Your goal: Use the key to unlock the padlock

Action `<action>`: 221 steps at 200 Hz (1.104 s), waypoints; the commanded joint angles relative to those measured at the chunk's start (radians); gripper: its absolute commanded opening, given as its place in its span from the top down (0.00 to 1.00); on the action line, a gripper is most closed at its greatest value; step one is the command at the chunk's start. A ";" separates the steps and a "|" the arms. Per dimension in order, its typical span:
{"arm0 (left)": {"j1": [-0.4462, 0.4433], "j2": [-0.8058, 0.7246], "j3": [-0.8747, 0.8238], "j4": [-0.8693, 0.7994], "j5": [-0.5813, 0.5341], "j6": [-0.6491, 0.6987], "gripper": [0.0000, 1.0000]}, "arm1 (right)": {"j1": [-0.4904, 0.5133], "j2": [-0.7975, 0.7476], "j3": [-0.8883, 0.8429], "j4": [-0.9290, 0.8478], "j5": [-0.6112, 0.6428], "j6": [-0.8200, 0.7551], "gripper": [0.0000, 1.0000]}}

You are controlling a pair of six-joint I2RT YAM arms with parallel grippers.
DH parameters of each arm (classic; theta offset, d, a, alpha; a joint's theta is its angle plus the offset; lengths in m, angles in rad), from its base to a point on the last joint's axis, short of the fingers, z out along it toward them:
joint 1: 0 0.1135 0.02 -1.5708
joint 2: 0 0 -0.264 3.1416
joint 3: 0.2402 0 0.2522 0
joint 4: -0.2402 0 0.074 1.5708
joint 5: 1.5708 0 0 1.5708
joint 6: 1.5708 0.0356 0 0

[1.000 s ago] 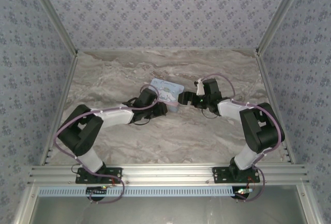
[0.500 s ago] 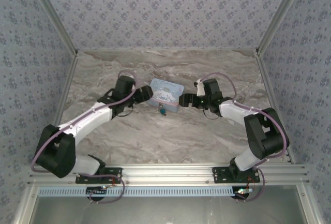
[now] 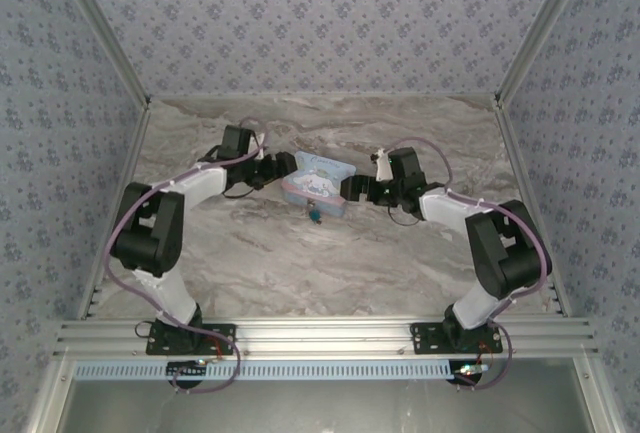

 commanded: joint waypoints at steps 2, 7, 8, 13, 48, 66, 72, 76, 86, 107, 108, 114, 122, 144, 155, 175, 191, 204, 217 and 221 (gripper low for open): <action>-0.010 0.025 0.036 0.048 0.097 0.011 0.23 | -0.001 0.034 0.053 0.004 -0.033 0.021 0.00; -0.013 0.027 0.035 0.054 0.100 0.010 0.23 | -0.002 0.043 0.062 0.002 -0.035 0.020 0.00; -0.014 0.027 0.034 0.055 0.101 0.010 0.23 | -0.002 0.044 0.064 0.000 -0.035 0.019 0.00; -0.017 0.027 0.032 0.059 0.104 0.010 0.24 | -0.002 0.052 0.073 -0.003 -0.041 0.017 0.00; -0.033 0.018 0.022 0.049 0.134 0.025 0.28 | 0.001 0.109 0.160 -0.061 -0.090 -0.045 0.00; -0.036 -0.001 0.000 0.043 0.130 0.025 0.29 | 0.002 0.139 0.210 -0.100 -0.112 -0.083 0.00; -0.039 -0.009 -0.008 0.044 0.126 0.023 0.30 | 0.004 0.150 0.225 -0.110 -0.120 -0.093 0.01; -0.039 -0.015 -0.015 0.044 0.124 0.022 0.30 | 0.005 0.156 0.233 -0.115 -0.127 -0.099 0.01; -0.044 -0.030 -0.032 0.044 0.114 0.018 0.30 | 0.010 0.172 0.255 -0.126 -0.140 -0.114 0.01; -0.054 -0.067 -0.073 0.044 0.092 0.005 0.30 | 0.024 0.206 0.302 -0.150 -0.159 -0.148 0.01; -0.055 -0.069 -0.074 0.044 0.091 0.004 0.30 | 0.025 0.207 0.304 -0.150 -0.159 -0.150 0.01; -0.058 -0.081 -0.088 0.047 0.085 -0.002 0.30 | 0.030 0.216 0.317 -0.156 -0.164 -0.158 0.01; -0.066 -0.098 -0.106 0.050 0.072 -0.010 0.30 | 0.035 0.228 0.335 -0.162 -0.170 -0.171 0.01; -0.084 -0.146 -0.157 0.050 0.037 -0.026 0.30 | 0.043 0.255 0.385 -0.176 -0.163 -0.192 0.01; -0.091 -0.169 -0.181 0.049 0.013 -0.036 0.30 | 0.042 0.260 0.394 -0.176 -0.142 -0.194 0.00; -0.099 -0.208 -0.231 0.068 -0.020 -0.067 0.30 | 0.030 0.256 0.401 -0.176 -0.100 -0.199 0.00; -0.102 -0.237 -0.270 0.094 -0.039 -0.094 0.30 | 0.016 0.229 0.393 -0.191 -0.033 -0.217 0.00; -0.104 -0.263 -0.295 0.100 -0.062 -0.107 0.29 | 0.009 0.188 0.374 -0.208 0.047 -0.239 0.00; -0.102 -0.294 -0.313 0.091 -0.095 -0.108 0.28 | 0.004 0.138 0.360 -0.223 0.120 -0.261 0.00; -0.102 -0.305 -0.314 0.086 -0.105 -0.106 0.28 | 0.005 0.121 0.324 -0.227 0.136 -0.268 0.00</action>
